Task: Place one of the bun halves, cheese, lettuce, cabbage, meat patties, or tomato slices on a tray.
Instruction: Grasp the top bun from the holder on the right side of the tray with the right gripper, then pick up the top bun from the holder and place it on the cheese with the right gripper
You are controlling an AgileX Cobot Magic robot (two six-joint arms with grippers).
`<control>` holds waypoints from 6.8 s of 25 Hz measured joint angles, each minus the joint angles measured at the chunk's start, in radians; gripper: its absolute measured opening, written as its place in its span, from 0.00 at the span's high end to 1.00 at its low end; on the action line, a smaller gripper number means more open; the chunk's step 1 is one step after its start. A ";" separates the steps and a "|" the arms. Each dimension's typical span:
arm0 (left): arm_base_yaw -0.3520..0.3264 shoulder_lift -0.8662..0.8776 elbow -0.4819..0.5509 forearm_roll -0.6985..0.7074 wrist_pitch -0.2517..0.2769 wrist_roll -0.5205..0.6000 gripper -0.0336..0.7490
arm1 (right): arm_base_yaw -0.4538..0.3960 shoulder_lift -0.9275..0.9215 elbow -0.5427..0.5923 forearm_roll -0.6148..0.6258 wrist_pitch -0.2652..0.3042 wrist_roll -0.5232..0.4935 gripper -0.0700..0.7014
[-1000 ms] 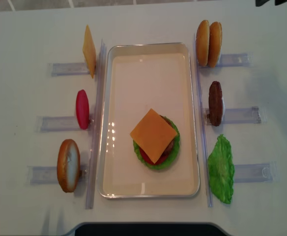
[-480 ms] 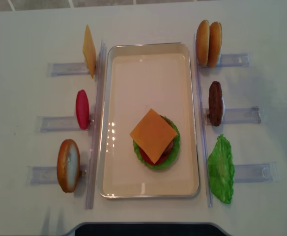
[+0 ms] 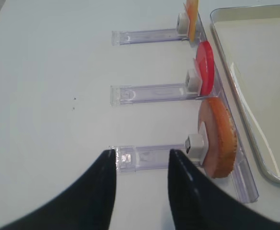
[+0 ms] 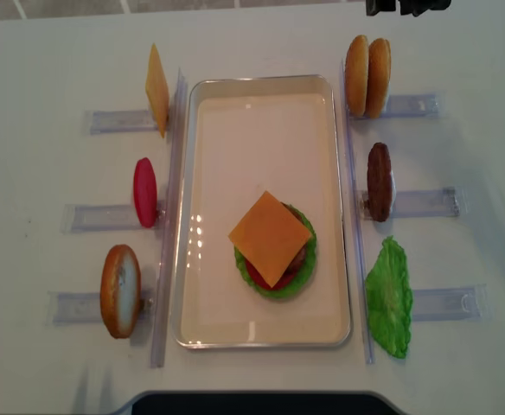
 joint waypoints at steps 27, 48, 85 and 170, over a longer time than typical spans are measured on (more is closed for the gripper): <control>0.000 0.000 0.000 0.000 0.000 0.000 0.60 | -0.005 0.201 -0.011 -0.022 -0.107 0.007 0.32; 0.000 0.000 0.000 0.000 0.000 0.000 0.60 | -0.005 0.209 -0.011 0.029 -0.110 0.007 0.32; 0.000 0.000 0.000 0.000 0.000 0.000 0.60 | -0.003 0.284 -0.011 0.060 -0.157 0.005 0.37; 0.000 0.000 0.000 -0.001 0.000 0.000 0.60 | 0.617 -0.494 0.725 0.648 -0.504 -0.095 0.57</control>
